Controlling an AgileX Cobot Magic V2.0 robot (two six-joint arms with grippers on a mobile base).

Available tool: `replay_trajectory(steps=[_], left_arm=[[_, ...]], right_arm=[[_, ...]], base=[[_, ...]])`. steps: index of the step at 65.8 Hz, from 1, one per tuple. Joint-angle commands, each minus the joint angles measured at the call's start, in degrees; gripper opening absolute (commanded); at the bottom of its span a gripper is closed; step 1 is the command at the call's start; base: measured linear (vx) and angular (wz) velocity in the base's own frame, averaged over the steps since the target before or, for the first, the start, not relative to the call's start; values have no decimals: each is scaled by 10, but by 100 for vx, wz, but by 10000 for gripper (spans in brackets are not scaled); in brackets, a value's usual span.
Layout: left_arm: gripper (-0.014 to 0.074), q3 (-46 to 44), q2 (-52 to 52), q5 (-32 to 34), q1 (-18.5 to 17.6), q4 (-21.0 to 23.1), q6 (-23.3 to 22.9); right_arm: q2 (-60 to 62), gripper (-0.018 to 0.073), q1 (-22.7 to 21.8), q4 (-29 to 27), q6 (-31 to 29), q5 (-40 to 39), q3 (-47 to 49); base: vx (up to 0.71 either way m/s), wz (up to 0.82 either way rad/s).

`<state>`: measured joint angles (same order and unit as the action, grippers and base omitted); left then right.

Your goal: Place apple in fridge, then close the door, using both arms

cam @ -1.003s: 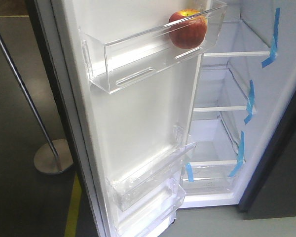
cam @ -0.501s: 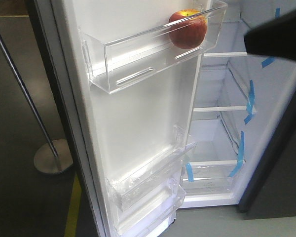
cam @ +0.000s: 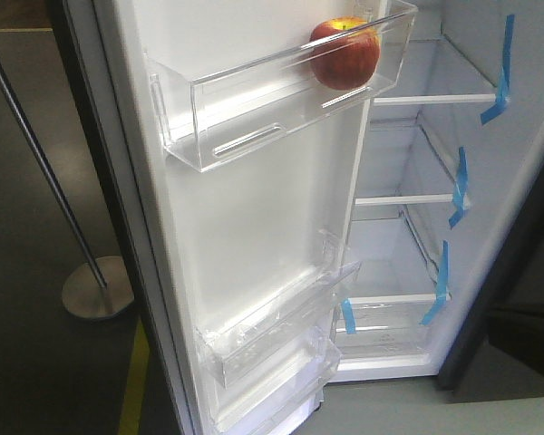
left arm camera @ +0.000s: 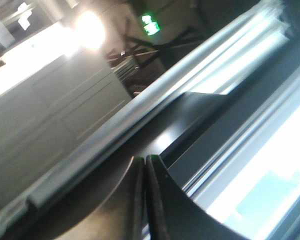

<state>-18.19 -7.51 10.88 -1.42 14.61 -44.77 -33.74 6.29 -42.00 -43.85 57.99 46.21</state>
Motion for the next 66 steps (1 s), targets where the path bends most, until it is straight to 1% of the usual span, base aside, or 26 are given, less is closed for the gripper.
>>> replay_trajectory(steps=[1,4,14,21,22,25,27,32,36,41,43,44,45,48,49,51,55,57,62,63,66], left_arm=[[-6,-86,-93,31,1,-53,-7],[-6,-123,-132,32,1,-59,-8],[-6,-242,-284,36,1,-52,-17],[-6,-321,-386,33,0,-53,-61],[-4,-342,-415,33,0,-56,-81],[0,-366,-447,34,-1,-60,-107],[4,-382,-472,36,-1,-65,-125],[22,-424,-520,47,-1,-95,-178],[47,-452,-551,63,-1,-135,-244],[90,-480,-583,100,-1,-205,-332],[116,-491,-597,127,0,-244,-382],[127,-495,-603,138,0,-261,-415],[139,-499,-608,156,0,-286,-437],[176,-514,-631,193,0,-336,-505],[195,-521,-641,210,0,-360,-538],[222,-533,-652,224,0,-384,-581],[290,-565,-691,259,0,-457,-673],[315,-578,-711,272,0,-489,-704],[381,-614,-749,289,0,-539,-776],[391,-620,-755,291,0,-545,-786],[415,-635,-774,299,0,-552,-786]], right_arm=[[15,-3,0,-26,-7,-19,5],[22,-3,0,-26,-7,-14,5],[29,-3,0,-26,-7,-13,5],[29,-3,0,-26,-7,-13,5],[28,-3,0,-26,-7,-13,4],[28,-3,0,-26,-10,-13,4],[28,-3,0,-26,-10,-13,4],[28,-3,0,-26,-11,-13,4],[28,-3,0,-26,-14,-13,4],[28,-3,0,-26,-22,-13,4],[28,-3,0,-25,-25,-13,4],[28,-3,0,-25,-25,-13,4],[28,-3,0,-25,-25,-13,4],[28,-3,0,-25,-25,-13,4],[28,-3,0,-25,-25,-13,4],[28,-3,0,-25,-25,-13,4],[28,-3,0,-25,-25,-13,4],[28,-3,0,-25,-25,-13,4],[28,-3,0,-25,-25,-13,4],[28,-3,0,-25,-25,-13,4],[28,-3,0,-25,-24,-13,4]], base=[[0,0],[0,0],[0,0],[0,0],[0,0],[0,0],[0,0],[0,0],[0,0],[0,0],[0,0],[0,0],[0,0],[0,0],[0,0],[0,0],[0,0],[0,0],[0,0],[0,0],[0,0]])
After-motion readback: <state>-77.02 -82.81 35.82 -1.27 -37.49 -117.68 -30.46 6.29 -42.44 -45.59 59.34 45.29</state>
